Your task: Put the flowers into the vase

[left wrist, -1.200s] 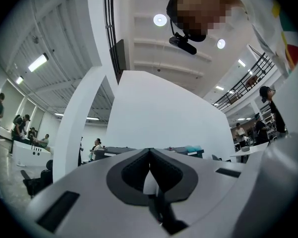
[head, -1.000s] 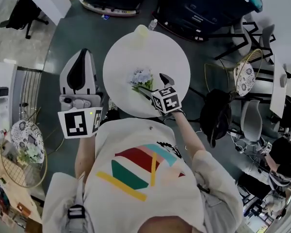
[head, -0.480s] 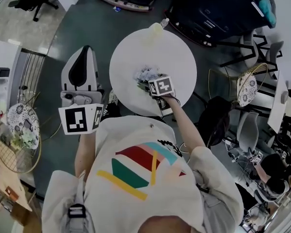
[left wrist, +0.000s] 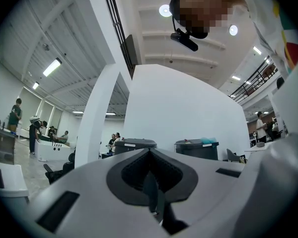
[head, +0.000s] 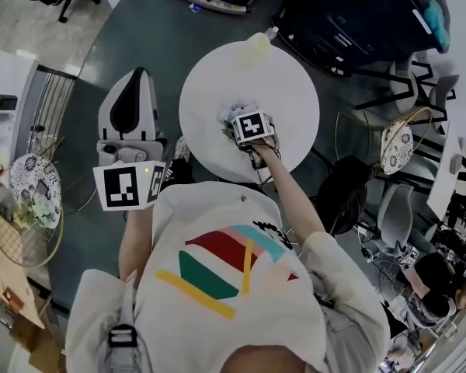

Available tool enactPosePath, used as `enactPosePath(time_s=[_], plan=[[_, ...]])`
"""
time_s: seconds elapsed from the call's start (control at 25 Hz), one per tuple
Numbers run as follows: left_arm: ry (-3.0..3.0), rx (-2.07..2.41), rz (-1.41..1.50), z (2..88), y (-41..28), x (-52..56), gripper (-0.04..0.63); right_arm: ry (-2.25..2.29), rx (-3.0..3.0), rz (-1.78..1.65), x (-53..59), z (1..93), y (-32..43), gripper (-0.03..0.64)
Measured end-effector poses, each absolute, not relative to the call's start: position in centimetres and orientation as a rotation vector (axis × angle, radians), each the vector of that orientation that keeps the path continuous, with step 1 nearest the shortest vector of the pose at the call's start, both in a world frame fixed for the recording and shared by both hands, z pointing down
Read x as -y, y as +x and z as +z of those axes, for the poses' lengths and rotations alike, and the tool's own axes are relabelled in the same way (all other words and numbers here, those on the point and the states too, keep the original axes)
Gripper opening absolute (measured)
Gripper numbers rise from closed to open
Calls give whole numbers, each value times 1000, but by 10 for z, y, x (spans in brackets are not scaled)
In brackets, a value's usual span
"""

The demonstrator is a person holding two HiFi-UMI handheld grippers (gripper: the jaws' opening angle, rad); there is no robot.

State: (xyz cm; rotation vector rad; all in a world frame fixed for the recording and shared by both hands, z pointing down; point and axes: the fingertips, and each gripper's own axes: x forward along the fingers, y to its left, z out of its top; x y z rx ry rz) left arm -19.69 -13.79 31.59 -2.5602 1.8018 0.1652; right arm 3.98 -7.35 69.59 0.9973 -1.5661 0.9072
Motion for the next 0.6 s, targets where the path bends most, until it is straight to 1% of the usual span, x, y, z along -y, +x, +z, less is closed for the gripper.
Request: enactPosePath(time_s=[0.16,0.48,0.6], plan=[[-2568,-1793,170,317,-196,134,6,987,1559,889,71,696,38,451],[-2545,-1803,185,311,-200,131,6,976,1623,900,66,690,32,329],[-2542,-1796,184,309,-199,129,6,998,1697,888,66,677,31,316]])
